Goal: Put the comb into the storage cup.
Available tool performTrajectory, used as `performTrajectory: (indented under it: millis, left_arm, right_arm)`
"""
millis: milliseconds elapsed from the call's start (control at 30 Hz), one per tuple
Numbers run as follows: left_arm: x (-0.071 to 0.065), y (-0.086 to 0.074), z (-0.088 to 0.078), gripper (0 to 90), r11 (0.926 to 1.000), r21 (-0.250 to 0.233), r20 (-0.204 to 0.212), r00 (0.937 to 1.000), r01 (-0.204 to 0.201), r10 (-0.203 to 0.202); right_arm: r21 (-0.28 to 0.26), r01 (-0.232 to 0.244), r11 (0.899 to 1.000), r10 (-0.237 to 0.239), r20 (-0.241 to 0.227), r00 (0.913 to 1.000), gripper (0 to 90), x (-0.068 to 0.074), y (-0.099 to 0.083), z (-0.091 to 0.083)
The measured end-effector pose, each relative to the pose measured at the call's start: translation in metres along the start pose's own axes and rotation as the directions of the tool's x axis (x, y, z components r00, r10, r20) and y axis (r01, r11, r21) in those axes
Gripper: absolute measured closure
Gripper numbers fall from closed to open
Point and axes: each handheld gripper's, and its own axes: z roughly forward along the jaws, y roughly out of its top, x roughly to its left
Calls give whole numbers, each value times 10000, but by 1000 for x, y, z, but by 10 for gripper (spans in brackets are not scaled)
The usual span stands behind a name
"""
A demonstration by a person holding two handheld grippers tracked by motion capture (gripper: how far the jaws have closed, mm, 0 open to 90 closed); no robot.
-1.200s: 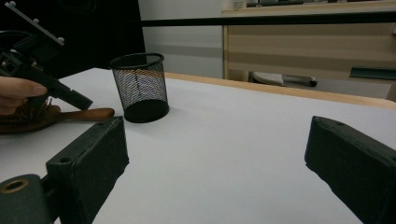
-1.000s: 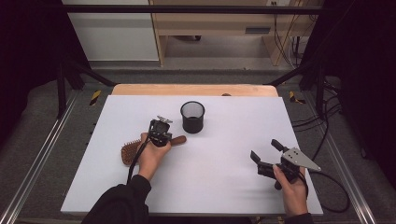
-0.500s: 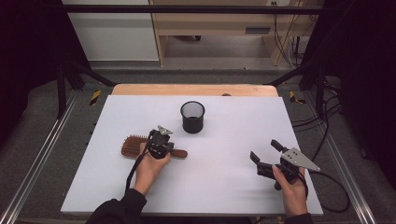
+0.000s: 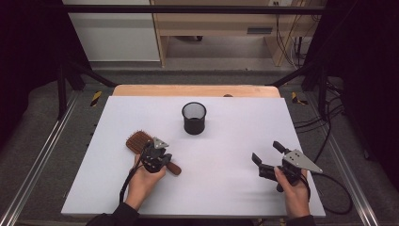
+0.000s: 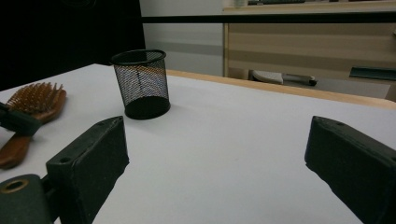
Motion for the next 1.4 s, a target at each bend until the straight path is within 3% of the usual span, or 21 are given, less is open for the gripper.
performTrajectory:
  millis: [333, 533, 1400]
  left_arm:
    - [7, -31, -19, 900, 9999, 147, 85, 10000, -50, 48]
    - [20, -38, -27, 900, 9998, -21, -71, 9997, 218, -218]
    - [59, -65, -50, 900, 9975, 135, -647, 9956, 692, -682]
  right_arm:
    - [32, 38, 10000, -38, -23, 10000, 60, 1, 0, 0]
    - [57, 66, 10000, -66, -25, 10000, 60, 1, 0, 1]
    - [91, 38, 10000, -37, -54, 10000, 60, 2, 0, 1]
